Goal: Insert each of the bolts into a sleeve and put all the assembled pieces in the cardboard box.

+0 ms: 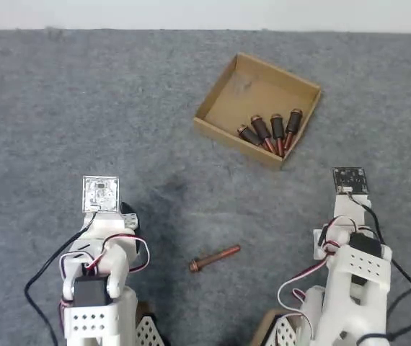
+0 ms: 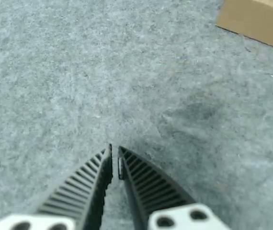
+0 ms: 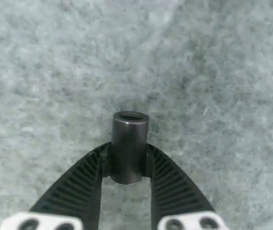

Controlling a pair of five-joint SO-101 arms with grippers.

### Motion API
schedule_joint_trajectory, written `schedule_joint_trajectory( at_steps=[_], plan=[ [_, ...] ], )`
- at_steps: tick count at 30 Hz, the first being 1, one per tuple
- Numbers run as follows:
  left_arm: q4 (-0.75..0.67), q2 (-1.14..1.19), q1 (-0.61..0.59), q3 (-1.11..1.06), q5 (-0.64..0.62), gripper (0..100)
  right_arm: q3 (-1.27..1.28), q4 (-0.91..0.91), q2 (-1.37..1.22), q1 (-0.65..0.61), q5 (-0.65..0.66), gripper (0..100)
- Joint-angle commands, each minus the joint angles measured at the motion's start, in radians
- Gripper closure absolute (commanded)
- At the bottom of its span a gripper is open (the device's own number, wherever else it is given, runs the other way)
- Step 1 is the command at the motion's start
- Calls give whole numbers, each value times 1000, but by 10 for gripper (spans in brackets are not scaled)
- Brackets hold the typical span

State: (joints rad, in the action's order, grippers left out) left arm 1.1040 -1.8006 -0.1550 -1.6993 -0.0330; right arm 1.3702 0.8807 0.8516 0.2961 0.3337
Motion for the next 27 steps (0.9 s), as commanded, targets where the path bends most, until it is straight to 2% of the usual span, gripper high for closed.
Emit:
schedule_joint_trajectory(
  at_steps=[1,20,27],
  plan=[
    [8,-14,-3,13,11,983,-6,-21,35,13,21,991],
    [14,-12,-5,64,8,983,-8,-50,-2,10,21,991],
    [196,-9,3,343,11,982,-8,-50,-2,8,21,991]
  ],
)
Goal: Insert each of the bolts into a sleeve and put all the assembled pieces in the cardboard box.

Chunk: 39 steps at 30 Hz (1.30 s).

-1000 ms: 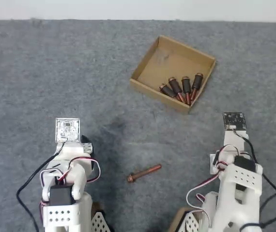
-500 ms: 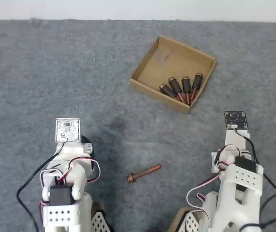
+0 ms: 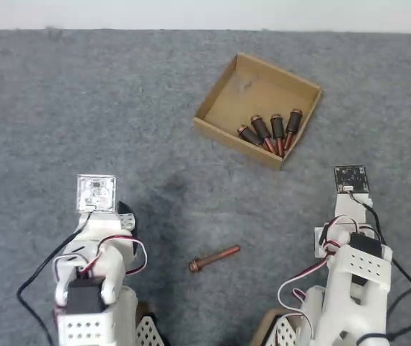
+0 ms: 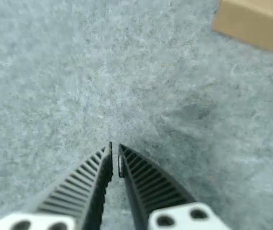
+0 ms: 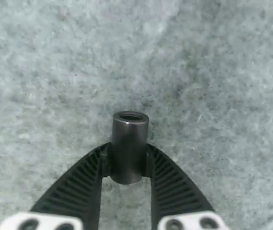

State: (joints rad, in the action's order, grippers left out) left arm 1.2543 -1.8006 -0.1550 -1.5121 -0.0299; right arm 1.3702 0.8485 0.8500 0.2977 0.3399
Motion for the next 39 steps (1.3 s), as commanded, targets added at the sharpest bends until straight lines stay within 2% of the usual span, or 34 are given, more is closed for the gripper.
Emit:
schedule_joint_trajectory(
  at_steps=[1,4,8,15,23,28,31,36,39],
  plan=[
    [61,0,3,194,8,982,-8,-18,-1,7,15,991],
    [81,109,3,298,9,981,-8,-18,-2,7,15,991],
    [84,394,26,433,9,981,-8,-18,-2,7,15,991],
    [172,798,203,578,9,981,-6,-19,-2,7,15,991],
    [178,907,471,578,15,980,-6,-21,-2,5,15,991],
    [173,950,640,578,120,979,-5,-31,-2,5,15,991],
    [164,1000,695,576,129,956,-5,-31,-2,5,15,991],
    [127,1143,724,576,130,821,-5,-31,-2,5,15,991],
    [104,1223,756,576,130,802,-5,-31,-2,5,15,991]
  ],
)
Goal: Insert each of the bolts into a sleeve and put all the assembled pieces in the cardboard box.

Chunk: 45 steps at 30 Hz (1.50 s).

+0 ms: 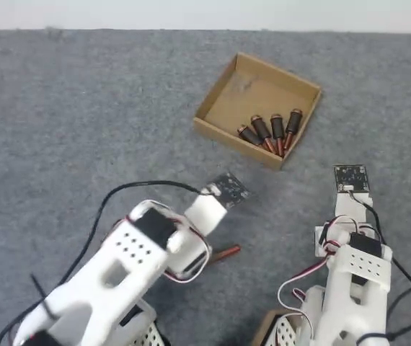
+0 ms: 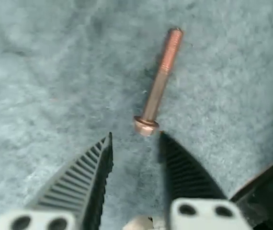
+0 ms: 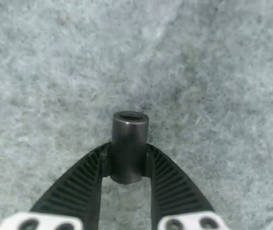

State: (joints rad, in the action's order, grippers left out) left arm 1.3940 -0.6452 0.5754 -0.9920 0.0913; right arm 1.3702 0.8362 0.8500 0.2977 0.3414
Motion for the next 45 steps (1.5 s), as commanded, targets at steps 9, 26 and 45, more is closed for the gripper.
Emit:
schedule_joint_trajectory(
  at_steps=[9,26,45],
  plan=[
    [-124,126,127,-5,11,876,-5,-21,-2,4,14,991],
    [-359,129,92,-174,11,837,-6,-21,-2,4,14,991],
    [-443,129,-2,-239,38,839,-5,-13,5,4,14,991]
  ],
)
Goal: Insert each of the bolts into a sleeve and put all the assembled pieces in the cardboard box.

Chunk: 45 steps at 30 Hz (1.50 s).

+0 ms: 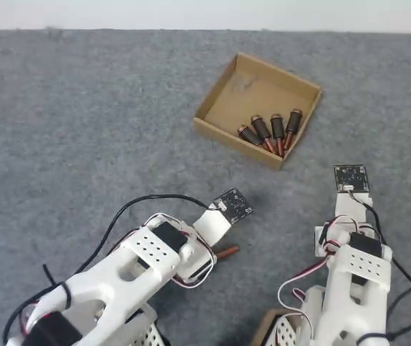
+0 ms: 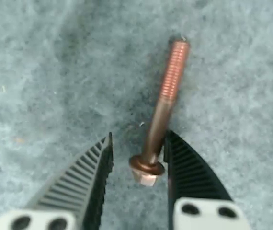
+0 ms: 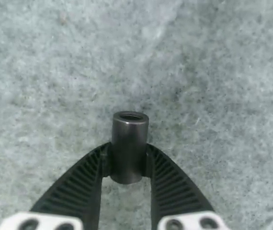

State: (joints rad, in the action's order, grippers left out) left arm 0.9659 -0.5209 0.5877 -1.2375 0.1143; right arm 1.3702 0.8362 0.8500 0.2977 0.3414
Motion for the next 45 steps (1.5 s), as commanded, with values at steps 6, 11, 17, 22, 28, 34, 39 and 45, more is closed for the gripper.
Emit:
schedule_joint_trajectory(
  at_steps=[6,11,17,22,28,34,39,45],
  plan=[
    [-12,5,-17,-2,107,838,-5,-12,7,4,14,991],
    [-2,5,-64,-13,172,839,-5,-12,7,4,14,991],
    [14,11,-63,-13,213,840,-5,-12,7,4,14,991],
    [18,144,-71,54,222,841,-5,-12,7,4,14,991],
    [15,338,-212,248,222,841,-5,-12,7,4,14,991],
    [20,364,-275,328,146,841,-3,-10,7,4,37,991],
    [160,364,-245,386,94,841,-3,-10,7,4,40,991],
    [311,373,-229,461,63,849,-3,-10,7,4,40,991]
  ],
)
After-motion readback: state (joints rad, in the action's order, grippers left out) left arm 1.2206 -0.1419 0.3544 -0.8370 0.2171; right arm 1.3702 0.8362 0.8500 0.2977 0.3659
